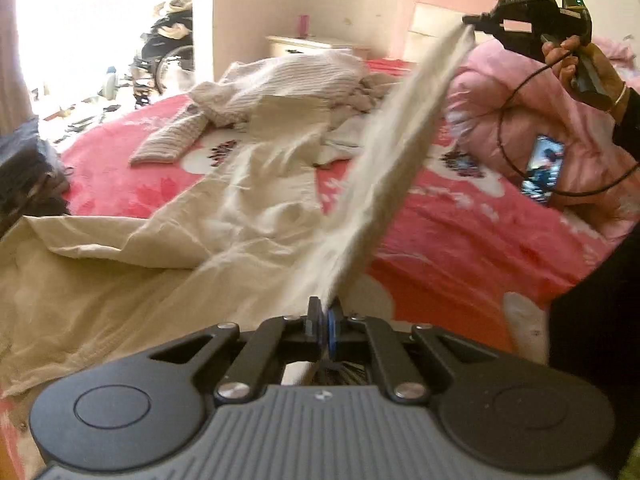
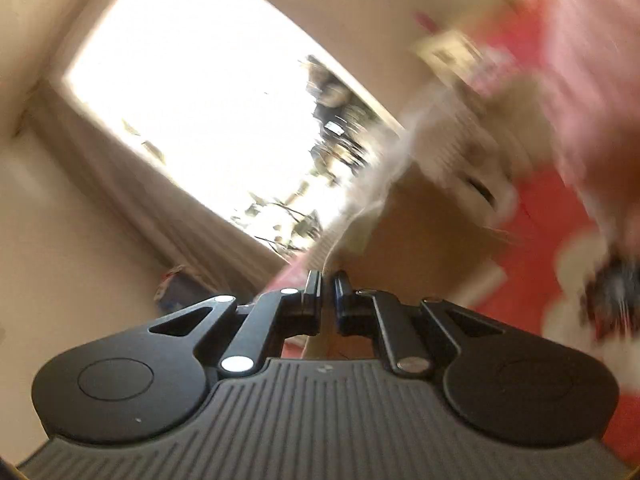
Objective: Fold clothes
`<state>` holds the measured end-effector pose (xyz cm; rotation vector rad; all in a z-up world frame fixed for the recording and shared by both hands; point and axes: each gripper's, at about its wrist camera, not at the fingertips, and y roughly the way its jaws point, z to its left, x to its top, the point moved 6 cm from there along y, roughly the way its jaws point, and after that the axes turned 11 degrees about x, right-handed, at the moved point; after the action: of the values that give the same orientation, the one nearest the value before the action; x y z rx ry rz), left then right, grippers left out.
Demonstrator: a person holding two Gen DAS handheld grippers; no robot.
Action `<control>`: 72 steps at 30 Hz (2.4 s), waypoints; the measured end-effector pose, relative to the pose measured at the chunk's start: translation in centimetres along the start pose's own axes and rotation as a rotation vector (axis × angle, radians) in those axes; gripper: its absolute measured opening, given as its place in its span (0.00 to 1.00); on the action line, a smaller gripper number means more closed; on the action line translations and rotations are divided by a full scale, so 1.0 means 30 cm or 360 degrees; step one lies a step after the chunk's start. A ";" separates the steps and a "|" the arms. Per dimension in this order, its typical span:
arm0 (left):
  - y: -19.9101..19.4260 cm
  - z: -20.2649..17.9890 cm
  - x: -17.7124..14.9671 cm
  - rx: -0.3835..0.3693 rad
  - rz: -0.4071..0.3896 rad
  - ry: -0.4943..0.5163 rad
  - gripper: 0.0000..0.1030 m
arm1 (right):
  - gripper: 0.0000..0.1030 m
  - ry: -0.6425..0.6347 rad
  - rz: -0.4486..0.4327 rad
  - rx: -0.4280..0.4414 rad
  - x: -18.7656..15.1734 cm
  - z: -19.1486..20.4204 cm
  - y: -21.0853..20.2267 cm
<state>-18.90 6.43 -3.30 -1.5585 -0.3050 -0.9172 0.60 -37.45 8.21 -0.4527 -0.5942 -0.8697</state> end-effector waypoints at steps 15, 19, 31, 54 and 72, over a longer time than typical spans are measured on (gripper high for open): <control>0.216 -0.279 -0.260 -0.0231 0.0409 0.0470 0.03 | 0.00 0.0722 -0.0072 -0.1015 -0.482 -0.732 -0.633; 0.231 -0.285 -0.269 -0.0215 0.0440 0.0531 0.07 | 0.00 0.0591 -0.0120 -0.0990 -0.434 -0.698 -0.675; 0.193 -0.403 -0.282 -0.0241 0.0403 0.0769 0.41 | 0.46 0.0617 0.0074 -0.0992 -0.391 -0.824 -0.426; 0.231 -0.399 -0.228 -0.0018 0.0417 0.0664 0.44 | 0.54 -0.0110 0.0328 -0.1040 -0.245 -0.684 -0.237; 0.381 -0.304 -0.212 0.0295 0.0502 0.0377 0.52 | 0.11 -0.0171 0.0614 -0.1089 -0.221 -0.816 -0.061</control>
<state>-18.90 -2.64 -16.41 -1.2683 0.0254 -0.7907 3.03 -49.19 -14.22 -1.1988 -0.2731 -0.6605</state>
